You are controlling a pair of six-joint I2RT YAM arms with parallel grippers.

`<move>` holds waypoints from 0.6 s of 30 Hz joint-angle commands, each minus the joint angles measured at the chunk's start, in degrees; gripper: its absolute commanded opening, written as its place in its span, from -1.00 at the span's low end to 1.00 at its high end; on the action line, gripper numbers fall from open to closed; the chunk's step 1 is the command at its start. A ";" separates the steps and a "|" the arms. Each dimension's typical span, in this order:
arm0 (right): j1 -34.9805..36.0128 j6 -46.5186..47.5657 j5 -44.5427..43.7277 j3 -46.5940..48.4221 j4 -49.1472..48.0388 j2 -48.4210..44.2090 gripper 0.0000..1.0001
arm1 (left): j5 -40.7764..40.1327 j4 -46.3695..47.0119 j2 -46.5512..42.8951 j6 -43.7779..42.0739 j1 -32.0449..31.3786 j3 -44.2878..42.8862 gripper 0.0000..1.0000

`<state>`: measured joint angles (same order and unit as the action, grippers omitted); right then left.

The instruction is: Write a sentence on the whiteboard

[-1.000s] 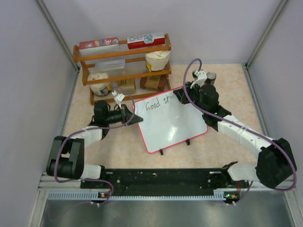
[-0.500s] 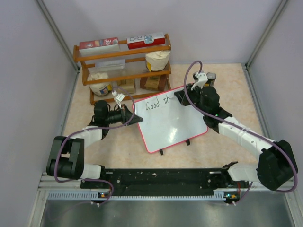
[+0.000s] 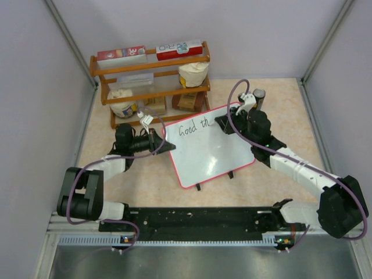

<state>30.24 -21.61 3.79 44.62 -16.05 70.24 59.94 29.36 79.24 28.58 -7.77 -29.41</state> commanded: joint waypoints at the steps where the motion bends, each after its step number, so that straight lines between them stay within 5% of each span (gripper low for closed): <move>1: -0.53 0.16 -0.89 0.11 0.59 -2.03 -1.00 | -1.32 -5.02 0.83 -13.72 -2.78 2.95 -1.00; 18: -1.15 -1.16 -1.07 5.74 0.85 -1.95 -1.00 | -1.41 -5.02 0.65 -13.72 -2.86 2.96 -1.00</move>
<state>30.09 -22.33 3.62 46.87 -13.28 68.49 60.12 29.76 78.87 28.38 -8.10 -29.41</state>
